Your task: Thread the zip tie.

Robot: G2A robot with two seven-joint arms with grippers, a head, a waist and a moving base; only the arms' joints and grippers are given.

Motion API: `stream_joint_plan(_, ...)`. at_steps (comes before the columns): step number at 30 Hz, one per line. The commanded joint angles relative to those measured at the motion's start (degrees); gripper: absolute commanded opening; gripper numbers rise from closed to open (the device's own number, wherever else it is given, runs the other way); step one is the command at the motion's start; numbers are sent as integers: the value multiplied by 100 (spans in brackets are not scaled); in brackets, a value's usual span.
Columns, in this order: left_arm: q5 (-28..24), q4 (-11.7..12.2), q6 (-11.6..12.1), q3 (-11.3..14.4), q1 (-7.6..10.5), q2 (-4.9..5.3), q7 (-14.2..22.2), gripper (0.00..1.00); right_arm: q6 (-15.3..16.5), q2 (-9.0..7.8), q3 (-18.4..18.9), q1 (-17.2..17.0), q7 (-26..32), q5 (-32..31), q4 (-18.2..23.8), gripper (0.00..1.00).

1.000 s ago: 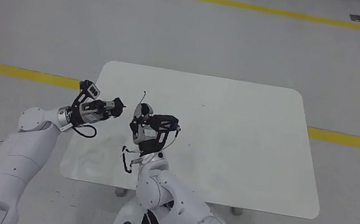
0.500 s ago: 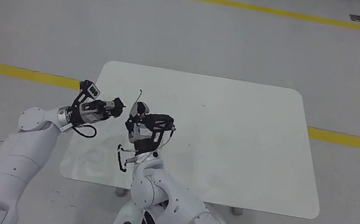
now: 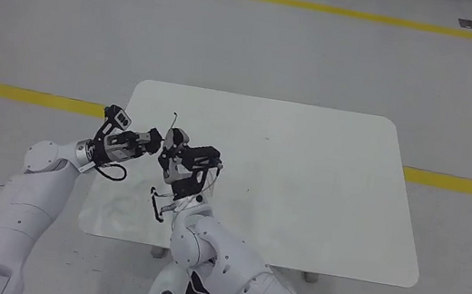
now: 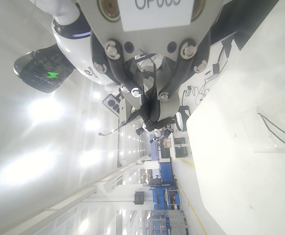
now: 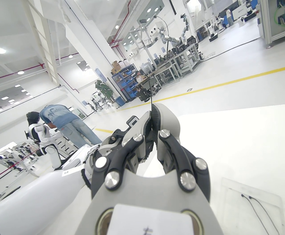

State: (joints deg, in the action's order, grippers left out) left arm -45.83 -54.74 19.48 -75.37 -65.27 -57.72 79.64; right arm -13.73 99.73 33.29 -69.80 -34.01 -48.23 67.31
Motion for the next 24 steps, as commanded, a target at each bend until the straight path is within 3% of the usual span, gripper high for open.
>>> stream_joint_plan(1, 0, 0, 0, 0, 0, 0, 0, 0, 43, 29, 15, 35, -56, -25, -132, 0)
stream_joint_plan(24, 0, 0, 0, 0, 0, 0, 0, 0, 44, 70, 38, 58, 5, -333, -242, 0)
